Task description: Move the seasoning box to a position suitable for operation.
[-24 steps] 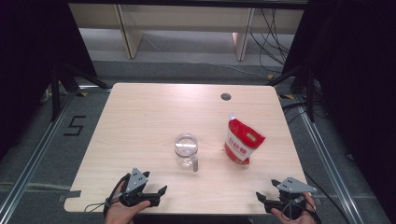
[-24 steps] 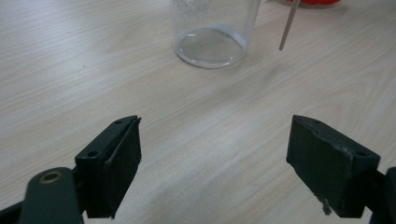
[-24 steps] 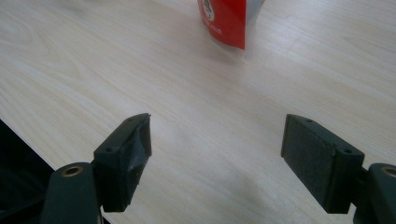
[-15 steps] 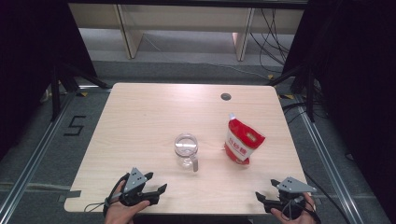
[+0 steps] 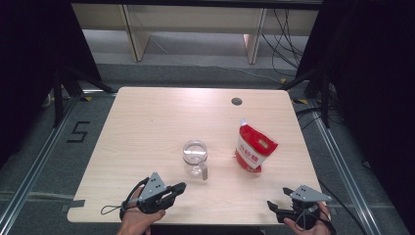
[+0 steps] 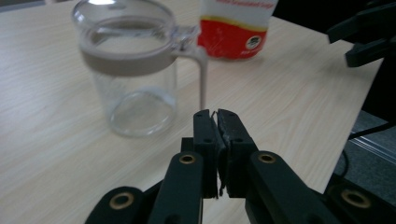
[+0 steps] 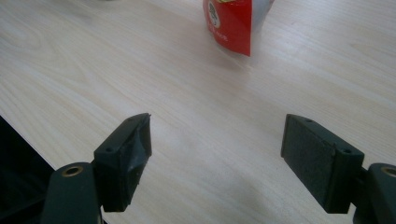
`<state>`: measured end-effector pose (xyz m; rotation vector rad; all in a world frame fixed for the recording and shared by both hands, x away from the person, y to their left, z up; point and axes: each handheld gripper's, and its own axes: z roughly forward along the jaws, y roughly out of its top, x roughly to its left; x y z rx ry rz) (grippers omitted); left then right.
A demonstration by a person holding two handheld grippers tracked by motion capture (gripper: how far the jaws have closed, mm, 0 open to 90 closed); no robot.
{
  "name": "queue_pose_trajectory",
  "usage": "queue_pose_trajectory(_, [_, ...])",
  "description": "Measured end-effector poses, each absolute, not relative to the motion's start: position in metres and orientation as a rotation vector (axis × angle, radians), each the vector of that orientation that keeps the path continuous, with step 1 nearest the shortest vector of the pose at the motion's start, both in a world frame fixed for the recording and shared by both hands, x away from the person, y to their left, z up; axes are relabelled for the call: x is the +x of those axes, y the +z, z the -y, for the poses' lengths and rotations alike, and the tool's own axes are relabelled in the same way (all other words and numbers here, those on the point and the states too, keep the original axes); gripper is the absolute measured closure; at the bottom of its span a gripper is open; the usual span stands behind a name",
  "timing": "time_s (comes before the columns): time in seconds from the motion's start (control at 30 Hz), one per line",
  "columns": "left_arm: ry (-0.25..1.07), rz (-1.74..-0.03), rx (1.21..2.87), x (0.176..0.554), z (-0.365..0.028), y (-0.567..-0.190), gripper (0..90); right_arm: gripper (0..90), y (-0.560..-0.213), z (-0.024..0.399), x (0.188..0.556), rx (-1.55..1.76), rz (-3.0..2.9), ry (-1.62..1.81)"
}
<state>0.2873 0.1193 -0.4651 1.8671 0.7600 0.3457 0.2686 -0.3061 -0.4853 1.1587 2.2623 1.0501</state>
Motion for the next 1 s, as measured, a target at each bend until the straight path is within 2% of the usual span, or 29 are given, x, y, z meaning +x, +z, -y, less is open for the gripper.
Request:
queue_pose_trajectory(0.03, [0.350, -0.722, 1.874, 0.292, -0.117, -0.461, 88.4, 25.3, -0.485, 0.305, 0.268, 1.182, -2.274, 1.054])
queue_pose_trajectory(0.33, [0.345, -0.727, 1.834, 0.319, -0.100, -0.443, 89.2, 25.6, -0.485, 0.303, 0.269, 1.144, -2.282, 1.062])
queue_pose_trajectory(0.63, [0.298, -0.752, 1.837, 0.341, -0.082, -0.440, 89.2, 25.7, -0.486, 0.301, 0.269, 1.144, -2.295, 1.061])
queue_pose_trajectory(1.0, [0.318, -0.738, 1.869, 0.356, -0.064, -0.436, 89.2, 25.8, -0.487, 0.299, 0.270, 1.115, -2.315, 1.057])
